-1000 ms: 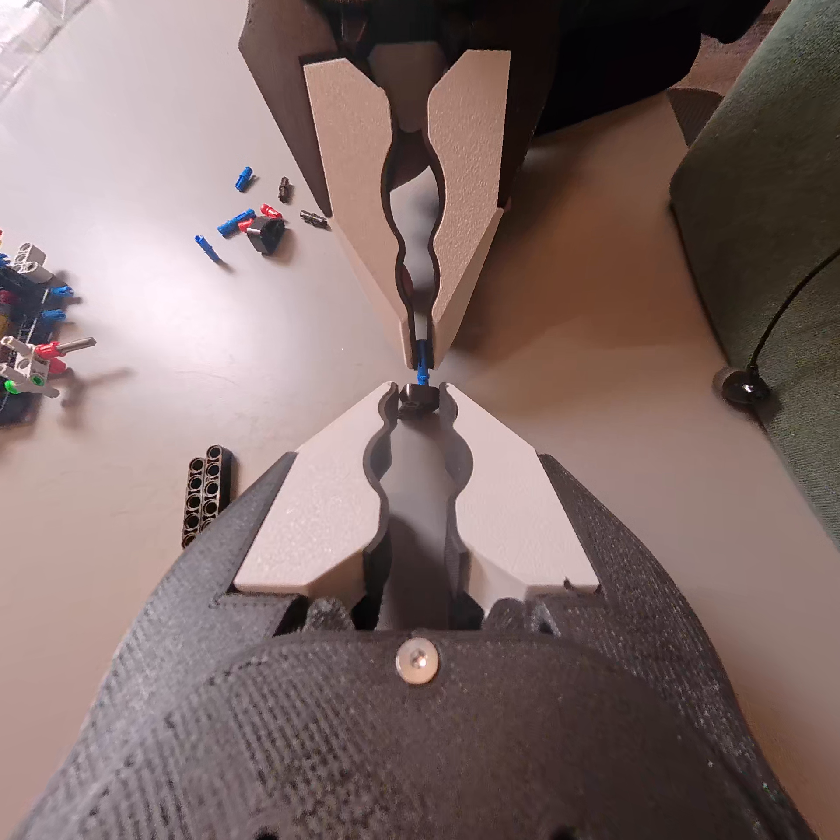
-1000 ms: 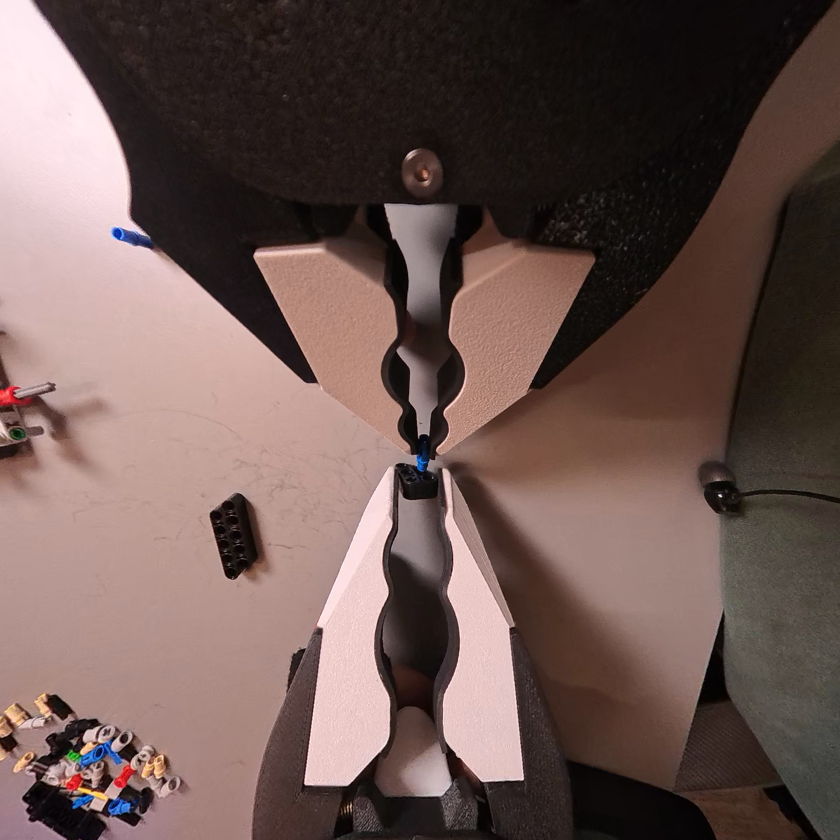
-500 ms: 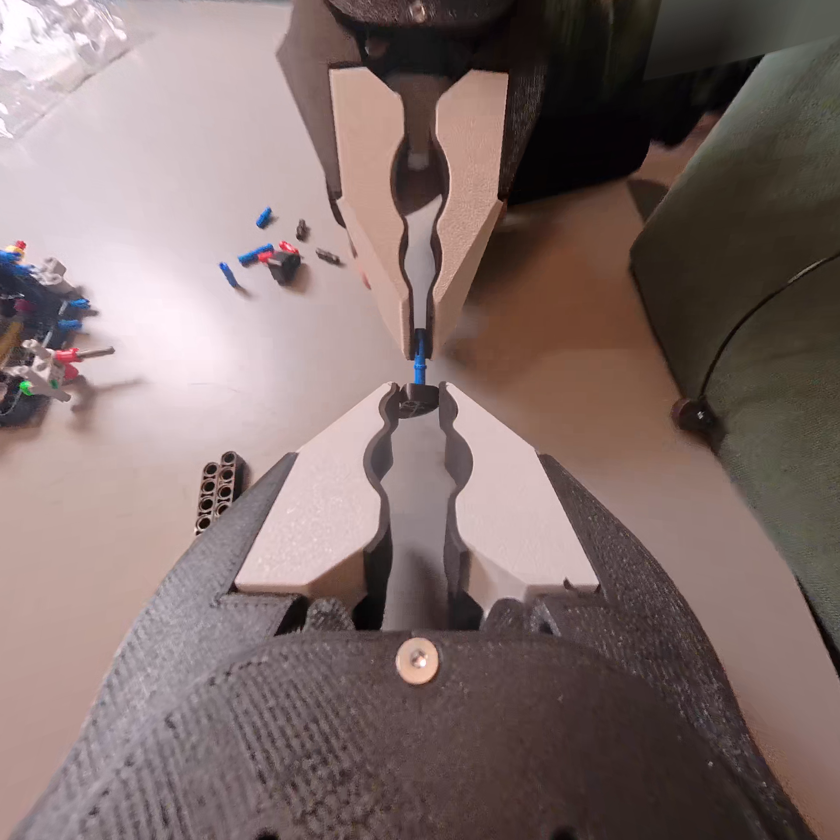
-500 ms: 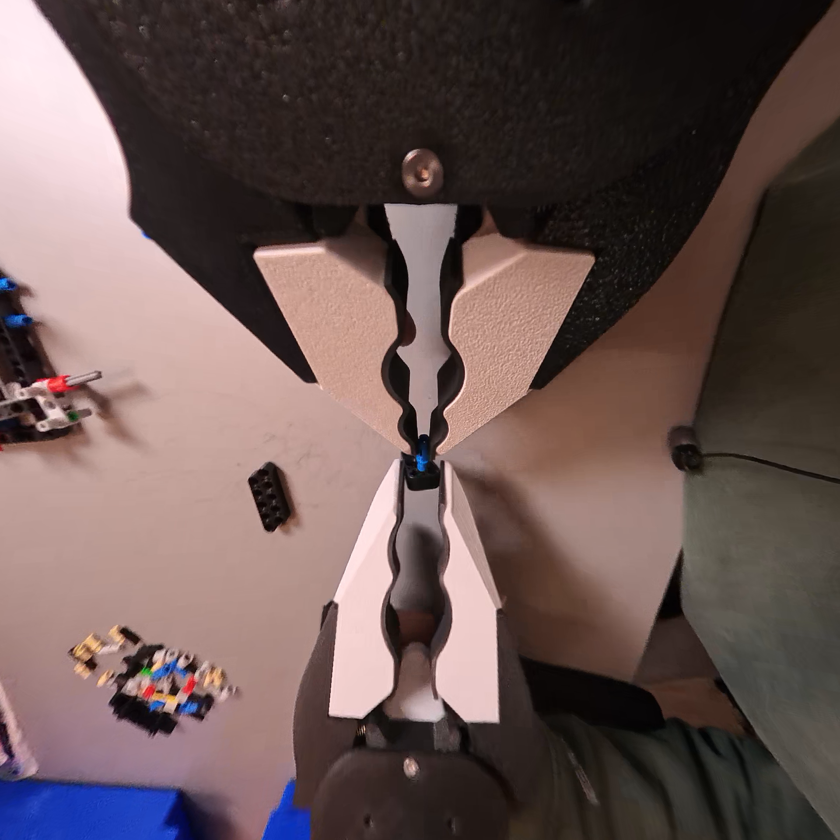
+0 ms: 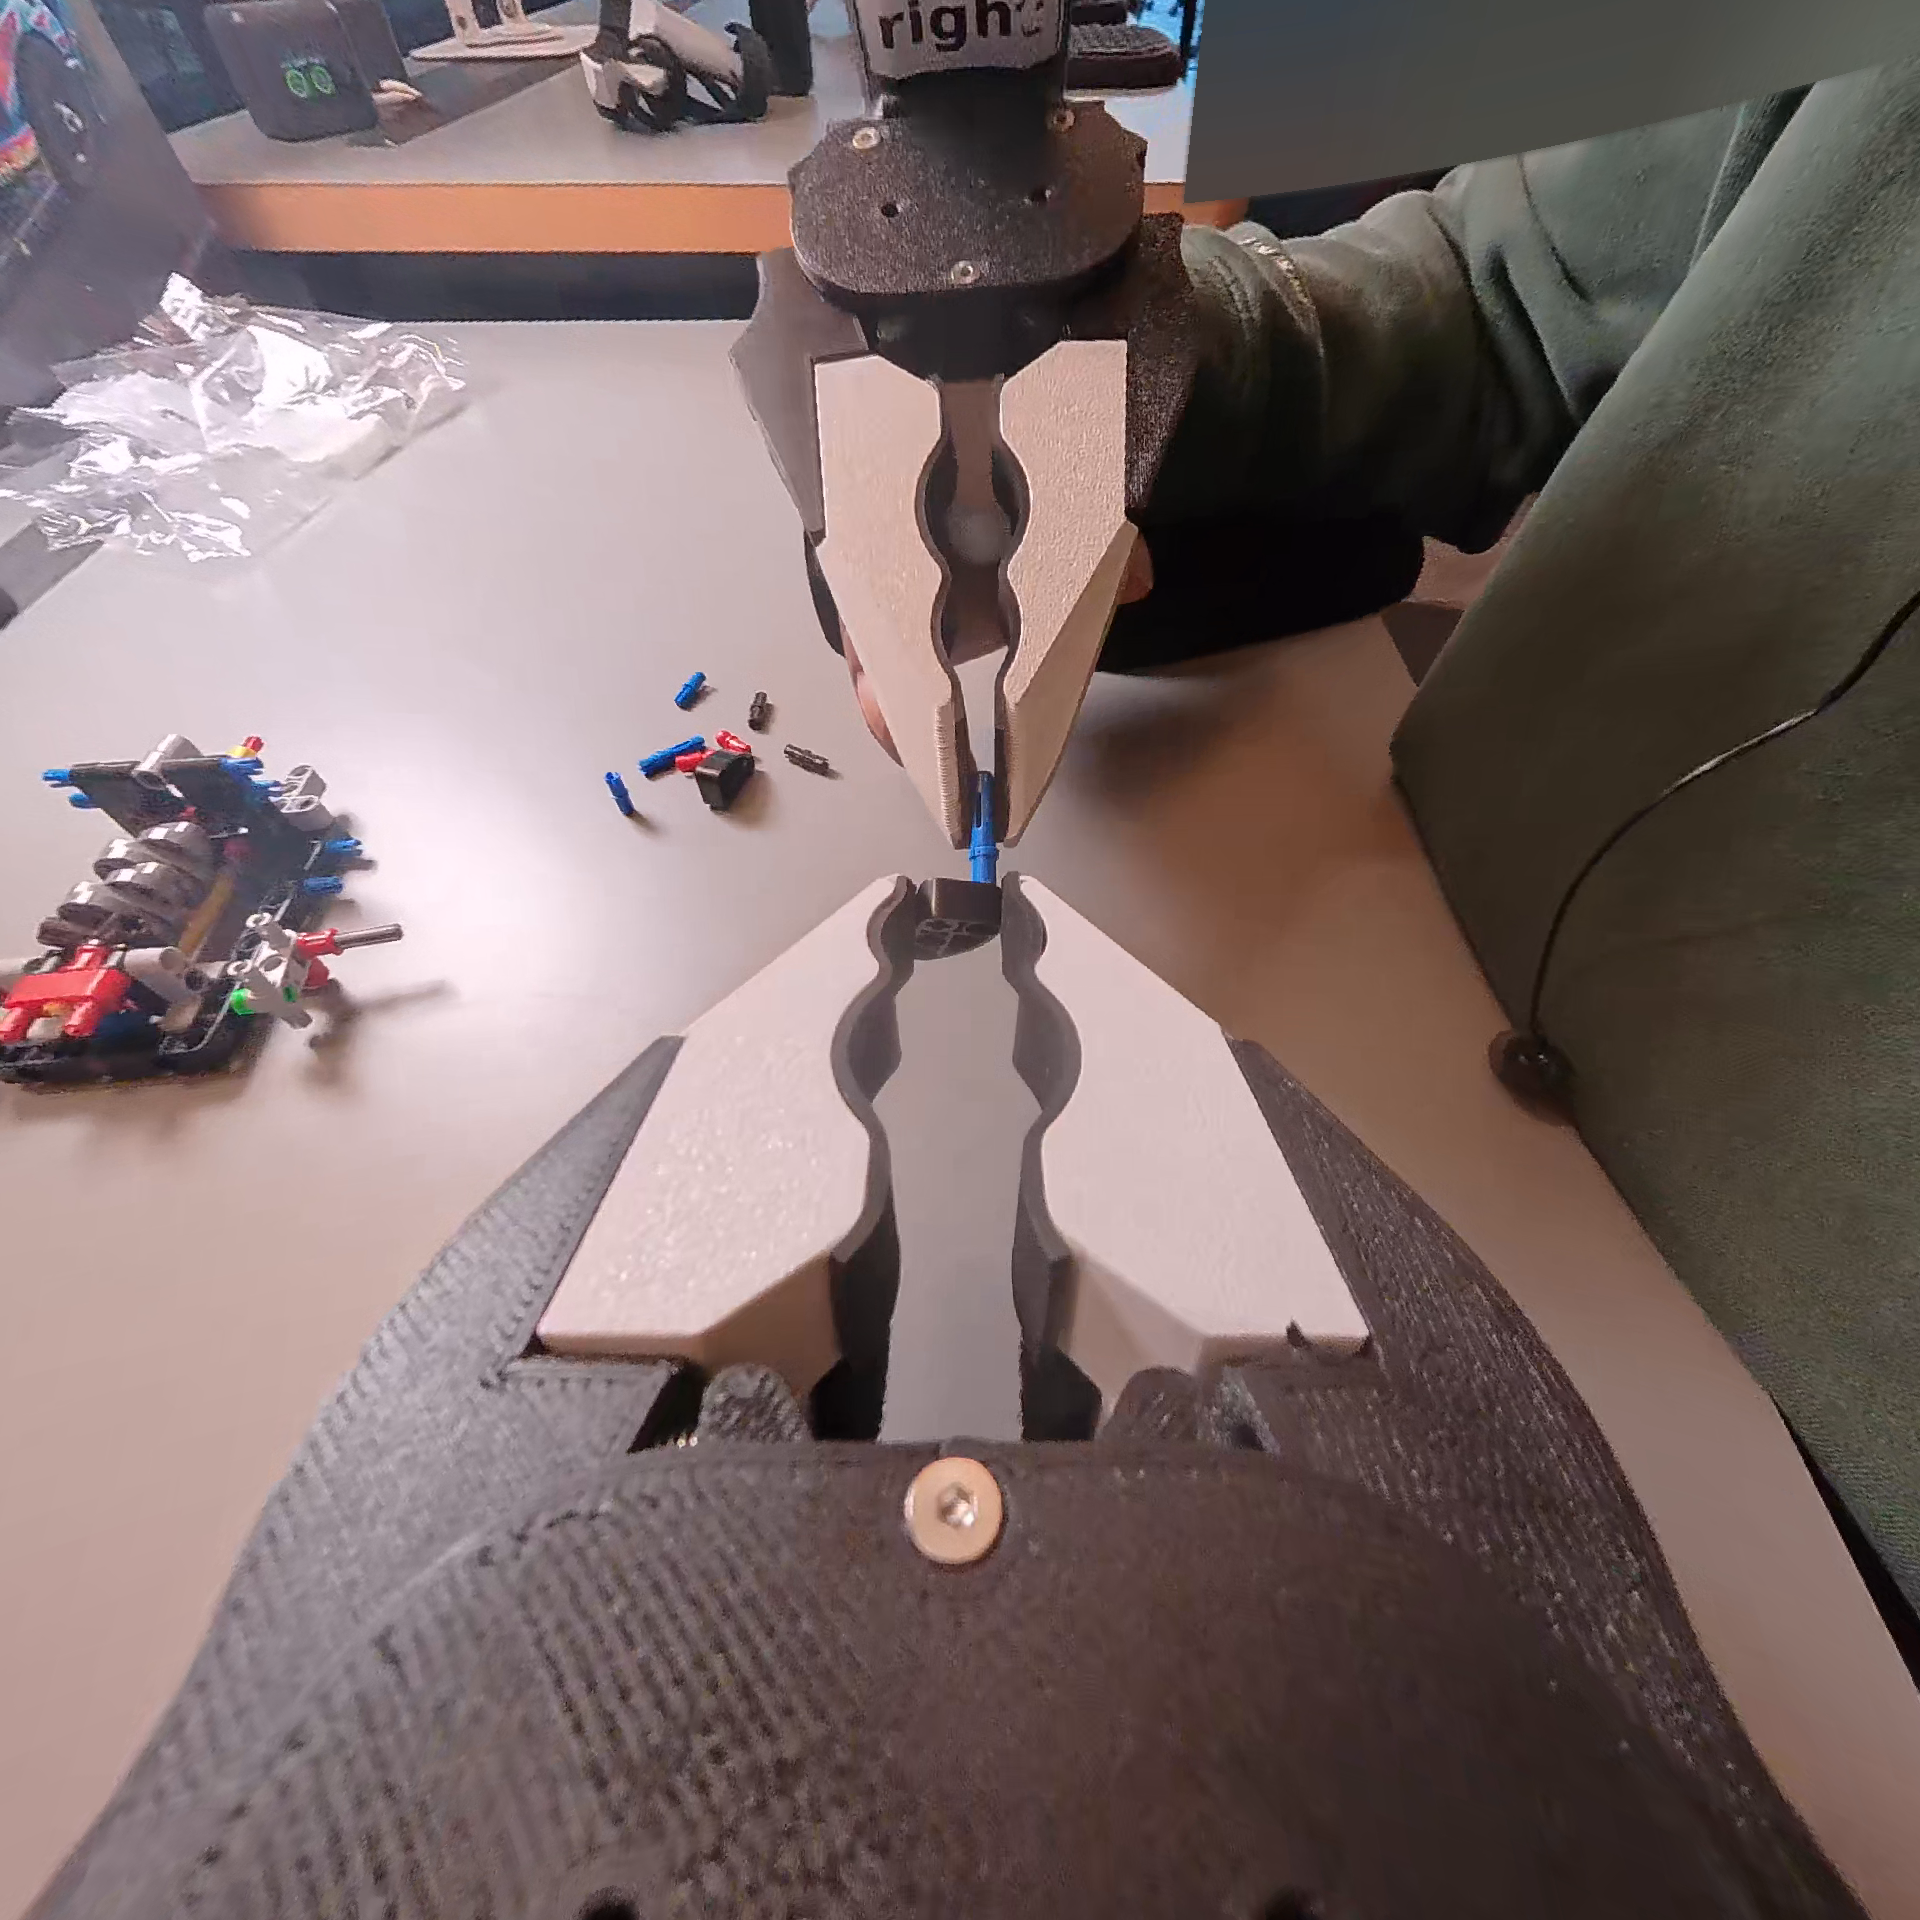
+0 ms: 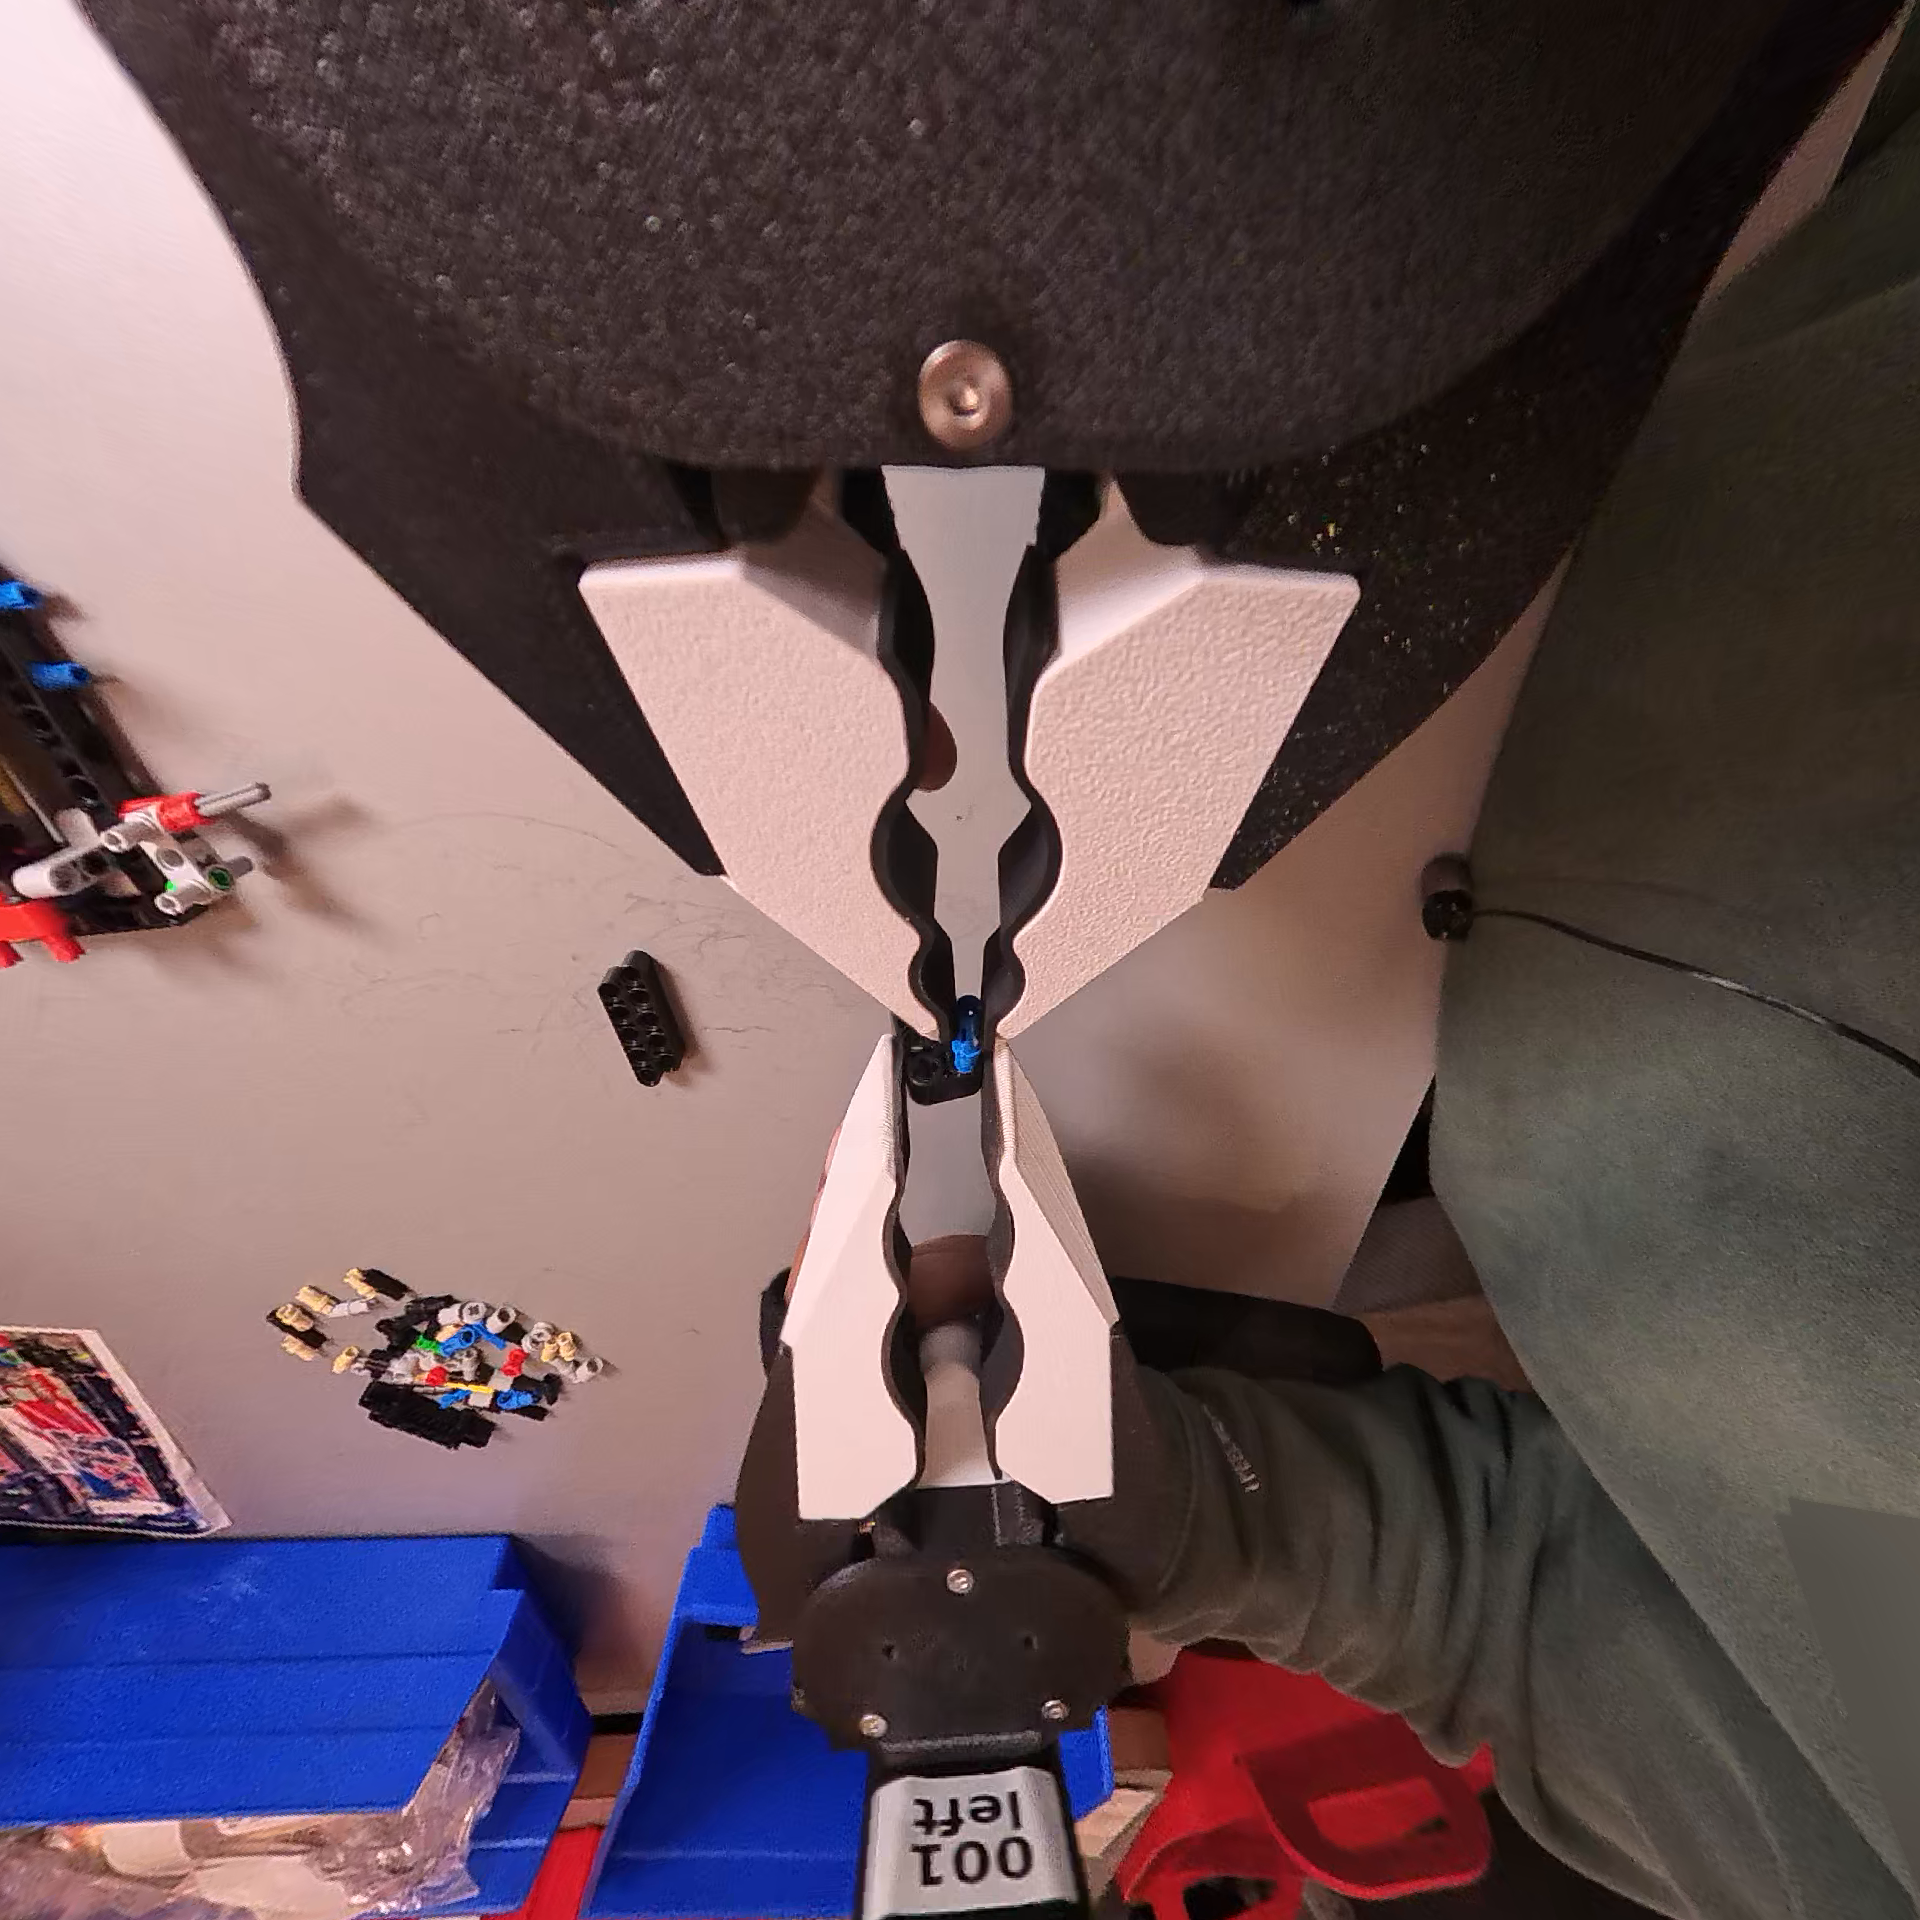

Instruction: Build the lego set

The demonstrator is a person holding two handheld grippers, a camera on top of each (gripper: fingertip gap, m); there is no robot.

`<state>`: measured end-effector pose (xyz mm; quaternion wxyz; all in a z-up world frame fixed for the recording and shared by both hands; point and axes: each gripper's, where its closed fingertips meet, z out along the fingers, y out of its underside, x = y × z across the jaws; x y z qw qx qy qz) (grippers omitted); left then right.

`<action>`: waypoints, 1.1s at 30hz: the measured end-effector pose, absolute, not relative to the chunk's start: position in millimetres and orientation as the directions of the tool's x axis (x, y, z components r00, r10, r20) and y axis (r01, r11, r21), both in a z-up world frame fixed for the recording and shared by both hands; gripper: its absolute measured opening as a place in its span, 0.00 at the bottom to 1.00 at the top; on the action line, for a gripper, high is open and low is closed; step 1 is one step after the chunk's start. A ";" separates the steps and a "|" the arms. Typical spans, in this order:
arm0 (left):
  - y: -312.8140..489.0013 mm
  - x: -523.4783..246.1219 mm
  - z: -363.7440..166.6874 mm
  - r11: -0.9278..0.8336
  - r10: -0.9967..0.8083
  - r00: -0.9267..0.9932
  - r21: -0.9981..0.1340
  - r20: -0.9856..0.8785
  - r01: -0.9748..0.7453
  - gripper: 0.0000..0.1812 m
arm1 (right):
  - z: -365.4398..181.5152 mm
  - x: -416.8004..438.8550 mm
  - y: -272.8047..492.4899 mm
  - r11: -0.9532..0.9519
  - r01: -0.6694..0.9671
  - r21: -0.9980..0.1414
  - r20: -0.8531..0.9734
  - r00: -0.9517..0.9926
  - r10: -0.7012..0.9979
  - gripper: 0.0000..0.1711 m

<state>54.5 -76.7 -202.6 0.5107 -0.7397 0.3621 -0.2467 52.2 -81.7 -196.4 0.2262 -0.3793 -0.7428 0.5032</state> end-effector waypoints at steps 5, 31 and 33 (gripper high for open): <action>-72.7 50.7 -200.2 -0.198 -0.757 0.651 -0.933 -0.050 -0.301 0.08 | -194.1 48.3 -78.0 0.151 0.343 -0.927 -0.080 -0.574 0.815 0.01; -45.1 -2.3 -188.1 -0.253 -0.586 0.809 -0.939 -0.043 -0.233 0.07 | -207.8 39.2 -46.0 0.047 0.434 -0.900 -0.157 -0.422 0.893 0.03; -46.3 -13.1 -194.6 -0.296 -0.583 0.812 -0.927 -0.017 -0.232 0.07 | -224.7 39.3 -52.1 0.125 0.483 -0.867 -0.120 -0.446 0.887 0.07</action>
